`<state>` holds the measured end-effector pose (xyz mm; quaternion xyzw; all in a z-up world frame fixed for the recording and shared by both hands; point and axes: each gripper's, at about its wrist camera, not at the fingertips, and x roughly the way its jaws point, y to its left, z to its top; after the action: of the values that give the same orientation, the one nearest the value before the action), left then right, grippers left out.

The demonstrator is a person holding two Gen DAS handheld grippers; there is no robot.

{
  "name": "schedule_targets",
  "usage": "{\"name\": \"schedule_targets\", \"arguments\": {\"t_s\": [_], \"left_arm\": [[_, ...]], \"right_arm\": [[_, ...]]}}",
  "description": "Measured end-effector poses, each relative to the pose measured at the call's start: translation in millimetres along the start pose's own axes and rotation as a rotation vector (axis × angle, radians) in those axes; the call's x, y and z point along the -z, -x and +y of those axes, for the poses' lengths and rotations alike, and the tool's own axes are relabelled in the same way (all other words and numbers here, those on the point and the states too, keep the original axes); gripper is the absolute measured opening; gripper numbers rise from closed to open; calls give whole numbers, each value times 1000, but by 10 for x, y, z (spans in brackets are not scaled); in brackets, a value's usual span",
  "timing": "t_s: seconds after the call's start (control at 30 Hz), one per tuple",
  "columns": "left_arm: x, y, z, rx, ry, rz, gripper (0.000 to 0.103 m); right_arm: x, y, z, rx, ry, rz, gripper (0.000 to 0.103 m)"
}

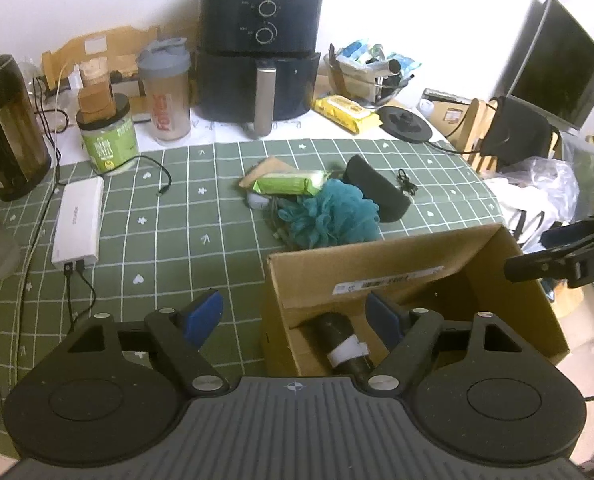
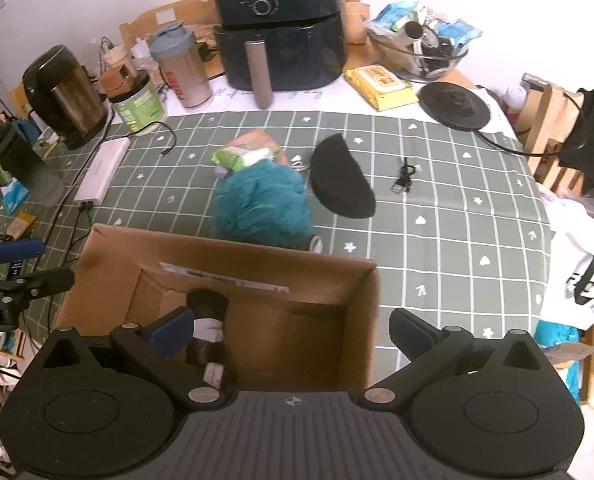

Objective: Organize soft objects
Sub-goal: 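Move the right gripper to the black cable and close on it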

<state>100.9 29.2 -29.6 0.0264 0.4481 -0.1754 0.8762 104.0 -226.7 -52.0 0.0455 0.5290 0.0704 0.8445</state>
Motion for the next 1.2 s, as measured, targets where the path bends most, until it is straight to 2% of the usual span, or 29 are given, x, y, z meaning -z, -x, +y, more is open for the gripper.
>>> {"name": "schedule_targets", "arguments": {"t_s": [0.37,0.67,1.2], "left_arm": [[-117,-59,-96,-7,-58,-20,78],[-263,-105,-153,-29,-47,-42,78],[-415,-212,-180,-32,16,-38,78]], "right_arm": [[-142,6,-406,22,-16,-25,103],[-386,-81,-805,38,-29,-60,103],[-780,-646,-1236,50,26,-85,103]]}}
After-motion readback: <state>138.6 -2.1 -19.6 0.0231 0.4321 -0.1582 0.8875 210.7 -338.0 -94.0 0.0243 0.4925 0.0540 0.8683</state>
